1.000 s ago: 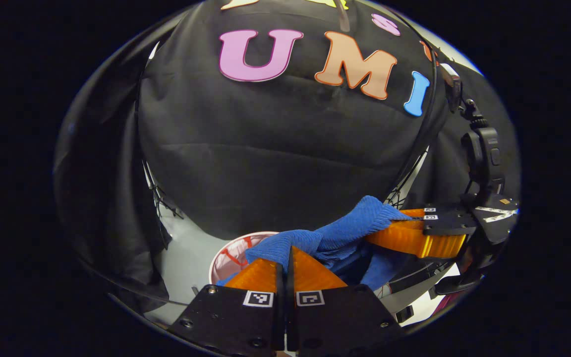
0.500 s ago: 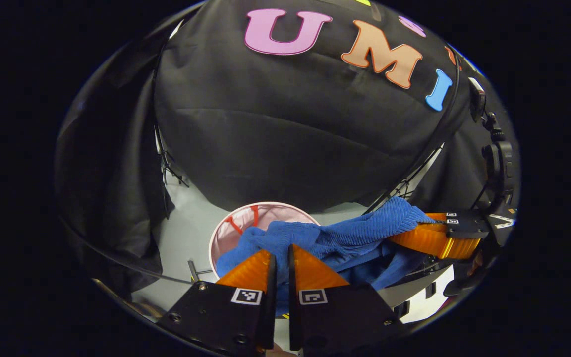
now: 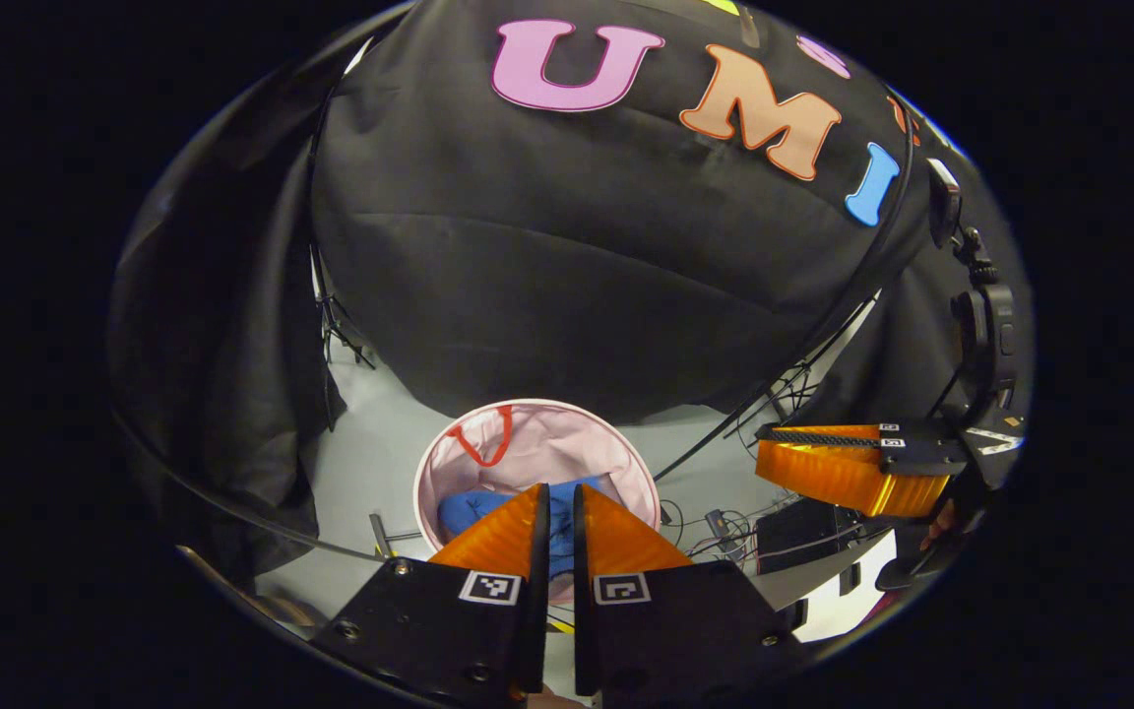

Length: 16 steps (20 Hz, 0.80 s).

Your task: Grasp the clothes on the hanger with both hands and then place them into the laundry hamper below.

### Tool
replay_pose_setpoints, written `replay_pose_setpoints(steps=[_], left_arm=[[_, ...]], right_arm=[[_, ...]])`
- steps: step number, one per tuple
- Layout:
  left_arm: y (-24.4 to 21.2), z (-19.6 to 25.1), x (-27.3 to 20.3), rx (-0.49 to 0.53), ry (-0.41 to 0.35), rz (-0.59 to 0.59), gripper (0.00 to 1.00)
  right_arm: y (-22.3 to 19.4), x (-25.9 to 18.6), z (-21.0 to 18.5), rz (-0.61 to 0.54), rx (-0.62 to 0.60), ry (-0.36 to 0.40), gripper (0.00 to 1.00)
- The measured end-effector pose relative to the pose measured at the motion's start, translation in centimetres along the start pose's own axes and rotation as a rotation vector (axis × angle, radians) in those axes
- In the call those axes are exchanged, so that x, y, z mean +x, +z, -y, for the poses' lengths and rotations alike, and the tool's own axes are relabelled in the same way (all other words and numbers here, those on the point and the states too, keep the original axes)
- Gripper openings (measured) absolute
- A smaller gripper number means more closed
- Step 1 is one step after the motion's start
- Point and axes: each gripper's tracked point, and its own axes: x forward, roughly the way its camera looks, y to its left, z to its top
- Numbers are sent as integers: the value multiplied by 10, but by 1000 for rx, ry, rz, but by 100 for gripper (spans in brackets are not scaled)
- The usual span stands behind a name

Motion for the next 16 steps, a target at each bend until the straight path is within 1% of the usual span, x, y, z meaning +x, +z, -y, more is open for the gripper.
replay_pose_setpoints(steps=[6, 10, 13, 16], left_arm=[[8, 2, -2, 34, 5, 28, 13], [23, 1, -7, 76, 4, 93, 13], [41, -2, -17, 116, -1, 165, 13], [73, 9, -26, 156, -20, 259, 13]], right_arm=[[4, -6, 3, 15, 6, 5, 18], [20, -18, 8, 63, 8, -3, 18], [45, -35, 14, 138, -17, -32, 18], [82, -62, 16, 247, -40, -59, 18]])
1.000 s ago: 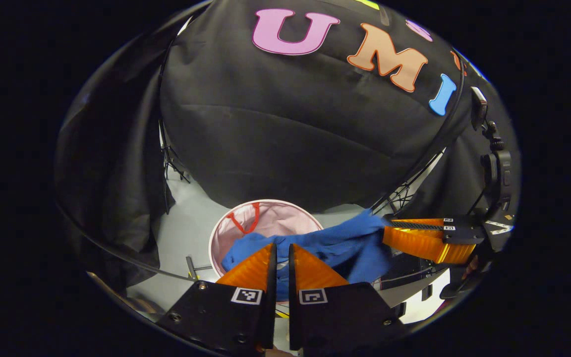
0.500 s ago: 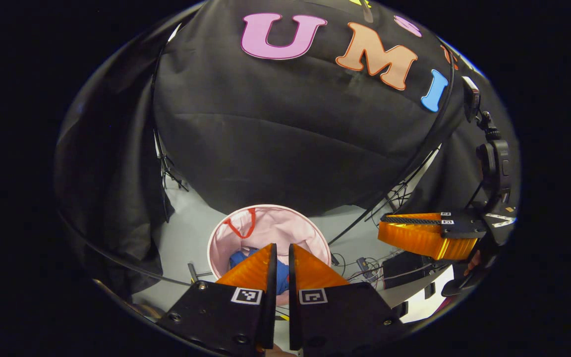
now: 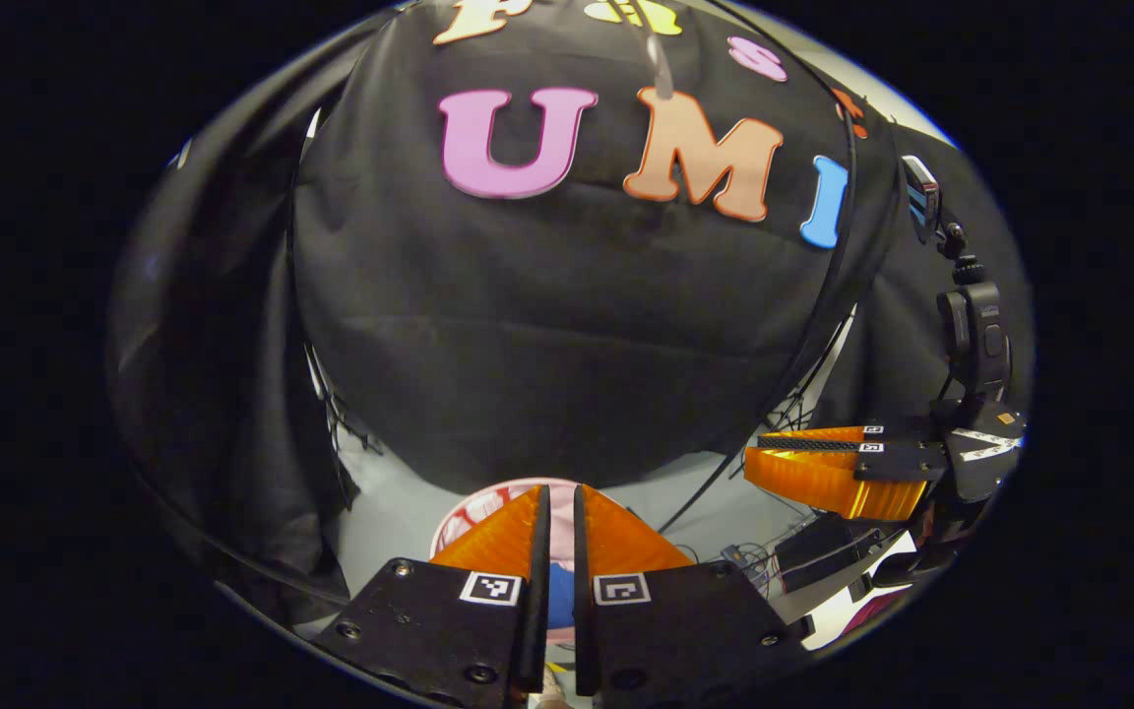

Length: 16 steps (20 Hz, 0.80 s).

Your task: Grasp the clothes on the hanger with both hands and then place them into the laundry hamper below.

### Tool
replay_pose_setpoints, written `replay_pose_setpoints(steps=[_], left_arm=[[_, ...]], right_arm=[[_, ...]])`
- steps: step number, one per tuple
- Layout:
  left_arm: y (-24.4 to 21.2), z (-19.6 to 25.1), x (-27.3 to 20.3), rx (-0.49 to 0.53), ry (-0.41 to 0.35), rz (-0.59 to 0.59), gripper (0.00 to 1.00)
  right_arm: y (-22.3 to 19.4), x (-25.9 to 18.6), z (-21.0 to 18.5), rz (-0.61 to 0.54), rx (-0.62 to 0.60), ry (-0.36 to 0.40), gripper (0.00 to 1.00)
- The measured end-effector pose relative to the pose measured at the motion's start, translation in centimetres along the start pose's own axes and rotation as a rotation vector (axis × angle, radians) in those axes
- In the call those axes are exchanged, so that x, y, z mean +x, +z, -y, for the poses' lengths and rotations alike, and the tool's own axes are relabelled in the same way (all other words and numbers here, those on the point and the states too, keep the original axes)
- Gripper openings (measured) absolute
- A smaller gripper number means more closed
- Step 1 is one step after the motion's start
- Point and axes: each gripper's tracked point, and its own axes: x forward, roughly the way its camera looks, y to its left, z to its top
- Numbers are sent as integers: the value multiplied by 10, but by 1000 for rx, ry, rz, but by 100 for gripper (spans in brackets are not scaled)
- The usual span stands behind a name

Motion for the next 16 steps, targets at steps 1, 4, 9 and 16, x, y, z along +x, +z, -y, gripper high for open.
replay_pose_setpoints(steps=[1, 4, 9, 16], left_arm=[[14, 8, 1, 8, -9, 30, 13], [59, 30, -14, 24, -42, 121, 13], [130, 60, -51, 48, -103, 277, 13], [212, 91, -114, 100, -144, 491, 12]], right_arm=[[15, -7, 2, 37, -2, -9, 18], [60, -29, 4, 145, -8, -30, 18], [124, -78, 6, 310, -28, -62, 18], [203, -156, 14, 523, -40, -104, 17]])
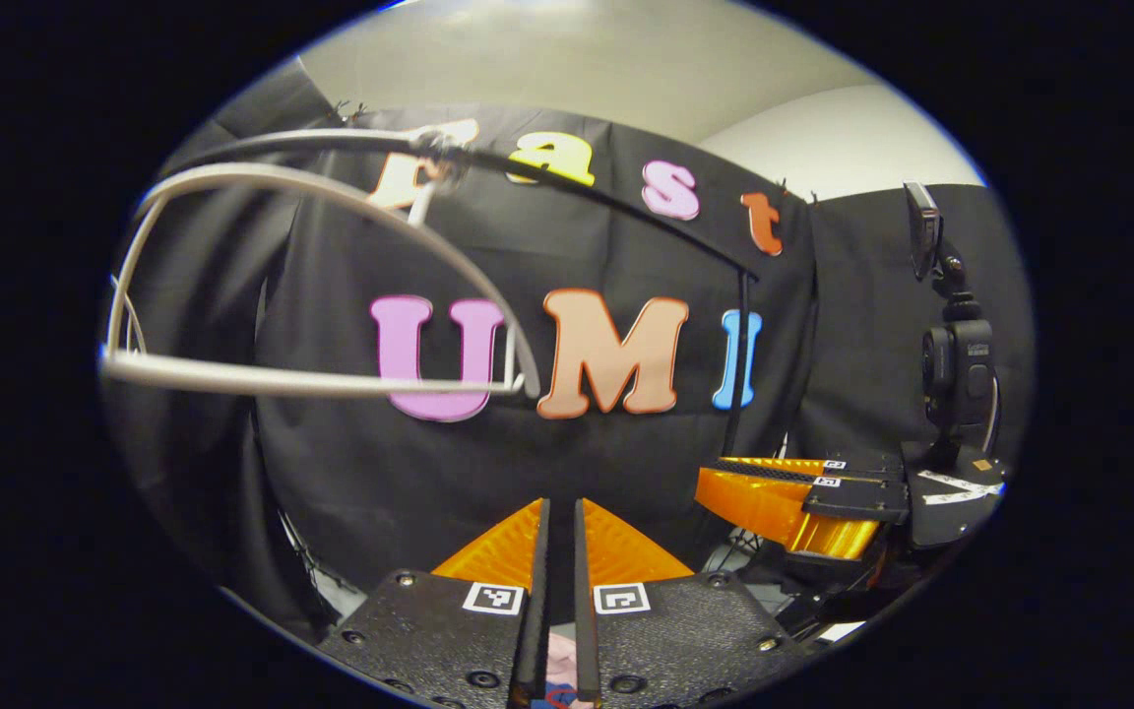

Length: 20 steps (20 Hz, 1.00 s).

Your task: Grasp the clothes on the hanger with both hands and then place them into the laundry hamper below.

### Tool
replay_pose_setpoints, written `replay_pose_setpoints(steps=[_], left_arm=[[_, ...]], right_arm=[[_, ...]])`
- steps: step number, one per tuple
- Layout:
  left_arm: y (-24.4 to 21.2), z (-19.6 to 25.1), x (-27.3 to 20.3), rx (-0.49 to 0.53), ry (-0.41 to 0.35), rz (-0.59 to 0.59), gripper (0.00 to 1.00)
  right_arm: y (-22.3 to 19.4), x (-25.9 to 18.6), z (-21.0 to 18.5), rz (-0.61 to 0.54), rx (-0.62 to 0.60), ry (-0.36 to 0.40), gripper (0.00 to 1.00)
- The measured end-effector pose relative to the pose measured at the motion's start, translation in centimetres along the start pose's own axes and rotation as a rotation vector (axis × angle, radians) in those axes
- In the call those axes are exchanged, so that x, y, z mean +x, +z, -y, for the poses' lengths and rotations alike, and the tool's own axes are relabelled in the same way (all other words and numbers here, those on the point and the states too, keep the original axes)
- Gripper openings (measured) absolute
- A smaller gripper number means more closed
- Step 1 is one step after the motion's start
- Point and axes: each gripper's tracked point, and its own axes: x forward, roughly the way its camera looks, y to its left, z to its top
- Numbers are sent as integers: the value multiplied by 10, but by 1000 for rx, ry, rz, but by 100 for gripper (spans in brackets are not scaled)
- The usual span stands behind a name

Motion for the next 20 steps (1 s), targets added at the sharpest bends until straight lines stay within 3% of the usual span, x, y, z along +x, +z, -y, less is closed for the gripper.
replay_pose_setpoints(steps=[5, 10, 11, 13, 14, 16, 18, 19, 20], left_arm=[[55, 20, -5, 9, -23, 96, 12], [78, 19, -21, 43, -10, 158, 12], [84, 20, -26, 49, -5, 168, 5], [89, 20, -33, 60, 15, 181, 5], [91, 21, -34, 63, 16, 188, 19], [93, 25, -35, 68, 28, 190, 15], [93, 30, -33, 65, 29, 188, 24], [92, 31, -30, 61, 34, 187, 26], [91, 31, -31, 55, 40, 186, 33]], right_arm=[[57, -31, 7, 129, -15, -31, 17], [87, -53, 16, 199, 0, -53, 17], [90, -57, 18, 206, 11, -59, 17], [94, -64, 24, 220, 12, -71, 17], [94, -65, 27, 222, 8, -79, 17], [94, -72, 30, 226, -1, -90, 17], [96, -77, 33, 236, -3, -98, 18], [98, -79, 33, 241, -2, -101, 28], [98, -81, 33, 244, -2, -103, 25]])
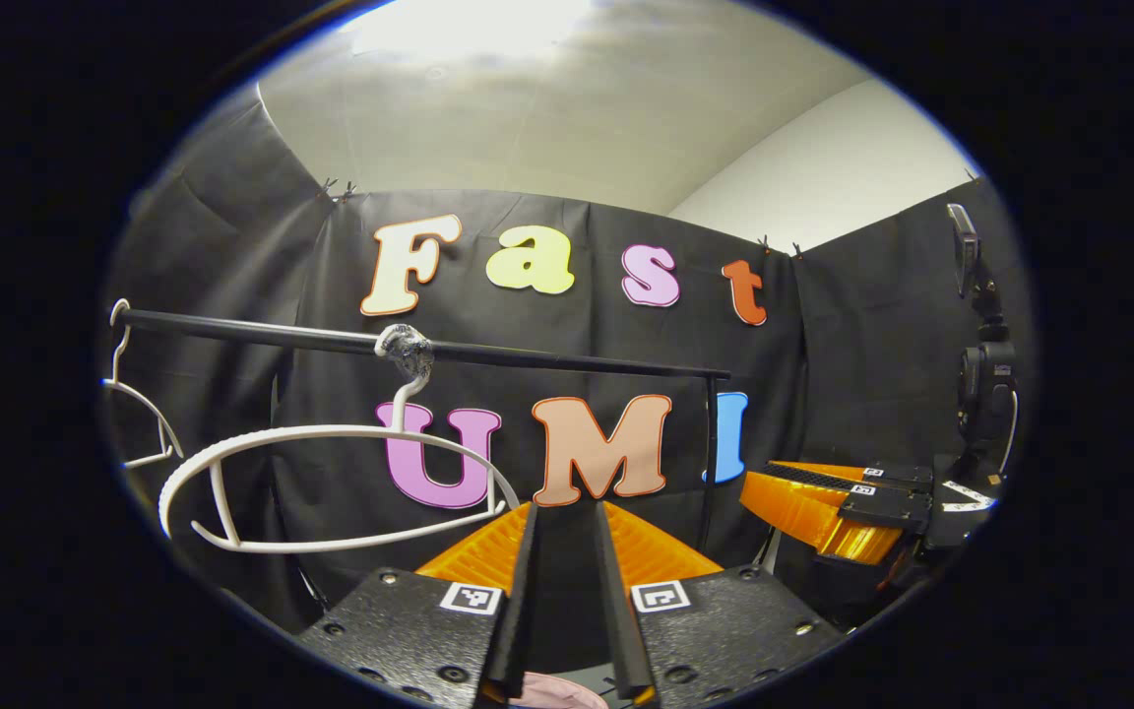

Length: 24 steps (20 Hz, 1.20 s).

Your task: Grasp the clothes on the hanger with both hands and then place them into the laundry hamper below.

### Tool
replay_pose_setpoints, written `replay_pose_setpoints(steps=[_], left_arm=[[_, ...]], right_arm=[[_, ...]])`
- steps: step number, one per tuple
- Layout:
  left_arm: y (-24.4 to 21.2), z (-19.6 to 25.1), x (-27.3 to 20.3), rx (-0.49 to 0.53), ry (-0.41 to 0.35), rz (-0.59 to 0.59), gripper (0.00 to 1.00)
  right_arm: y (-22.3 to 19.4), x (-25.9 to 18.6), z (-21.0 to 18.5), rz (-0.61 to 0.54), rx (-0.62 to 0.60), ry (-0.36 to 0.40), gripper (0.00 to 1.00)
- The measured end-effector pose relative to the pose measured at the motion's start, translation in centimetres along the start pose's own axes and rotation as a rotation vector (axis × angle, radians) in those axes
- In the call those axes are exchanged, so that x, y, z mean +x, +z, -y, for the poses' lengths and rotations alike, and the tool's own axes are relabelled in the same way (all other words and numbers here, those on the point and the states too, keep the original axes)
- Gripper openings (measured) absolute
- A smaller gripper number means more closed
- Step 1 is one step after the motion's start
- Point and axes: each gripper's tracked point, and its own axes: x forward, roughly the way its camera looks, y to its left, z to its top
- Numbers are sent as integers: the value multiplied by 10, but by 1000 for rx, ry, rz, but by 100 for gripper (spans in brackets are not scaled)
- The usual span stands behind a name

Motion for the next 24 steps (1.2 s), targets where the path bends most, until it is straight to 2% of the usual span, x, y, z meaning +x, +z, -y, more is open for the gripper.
replay_pose_setpoints(steps=[2, 4, 5, 8, 11, 16, 18, 19, 20, 21, 23, 24], left_arm=[[-3, -2, -4, -8, 4, -4, 51], [-7, 2, -9, -16, 3, -11, 69], [-10, 2, -9, -20, 5, -15, 75], [-12, 2, -7, -17, 19, -17, 97], [-14, 1, -8, -1, 25, -18, 94], [-15, 4, -4, -8, 7, -19, 95], [-15, 1, 3, -10, 12, -25, 94], [-16, -1, 8, -10, 16, -27, 96], [-17, -3, 11, -7, 22, -29, 96], [-17, -6, 13, -3, 28, -28, 96], [-16, -9, 14, 3, 35, -27, 96], [-17, -9, 15, 5, 39, -24, 96]], right_arm=[[1, -4, 1, 5, 3, 1, 34], [2, -7, 1, 5, 2, 5, 54], [3, -9, 2, 5, 0, 3, 64], [6, -13, 4, 19, -14, -6, 100], [10, -17, 9, 28, -30, -27, 96], [6, -21, 19, 24, -63, -69, 99], [6, -25, 20, 32, -80, -77, 99], [6, -26, 21, 35, -87, -80, 97], [5, -27, 23, 37, -92, -83, 100], [6, -28, 24, 39, -95, -85, 97], [7, -29, 27, 50, -98, -89, 99], [7, -29, 29, 54, -98, -90, 96]])
